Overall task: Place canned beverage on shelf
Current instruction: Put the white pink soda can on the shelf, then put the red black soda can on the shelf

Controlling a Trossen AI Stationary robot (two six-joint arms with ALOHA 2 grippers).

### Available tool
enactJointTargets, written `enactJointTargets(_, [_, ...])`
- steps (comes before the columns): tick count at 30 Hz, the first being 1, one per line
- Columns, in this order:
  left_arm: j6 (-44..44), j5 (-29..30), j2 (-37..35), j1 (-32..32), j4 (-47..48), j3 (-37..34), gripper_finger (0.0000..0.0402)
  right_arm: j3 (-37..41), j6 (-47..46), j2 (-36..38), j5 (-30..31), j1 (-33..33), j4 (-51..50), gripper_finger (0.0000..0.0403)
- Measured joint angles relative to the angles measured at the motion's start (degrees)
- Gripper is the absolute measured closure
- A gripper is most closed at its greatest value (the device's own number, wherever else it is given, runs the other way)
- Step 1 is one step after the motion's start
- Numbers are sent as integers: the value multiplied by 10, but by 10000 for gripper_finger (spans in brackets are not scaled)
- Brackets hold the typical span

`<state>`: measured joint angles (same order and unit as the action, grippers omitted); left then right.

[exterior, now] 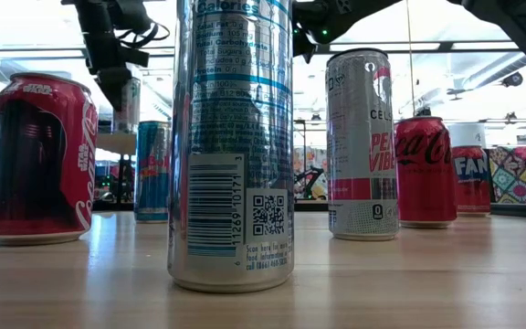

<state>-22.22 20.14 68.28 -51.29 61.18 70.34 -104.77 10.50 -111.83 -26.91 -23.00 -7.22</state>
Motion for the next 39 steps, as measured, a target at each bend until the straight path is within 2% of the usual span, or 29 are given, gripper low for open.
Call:
enactJointTargets(11, [16,-6,-10,3,20,0,402,0,0,0,0,0,-5,394])
enactJointTargets(17, [57,-127,-58,3,28,0,402,0,0,0,0,0,-9,394])
enactJointTargets(21, [77,-202,-99,16,-12,-3,402,0,-19,0,0,0,-11,394])
enactJointTargets(28, [115,-214,-152,81,-85,-13,402,0,-50,18,-1,1,-53,394])
enactJointTargets(36, [151,-212,-189,206,-230,-88,402,0,-60,71,-1,23,-164,394])
enactJointTargets(39, [152,-200,-190,247,-262,-97,402,0,-71,93,-1,34,-203,394])
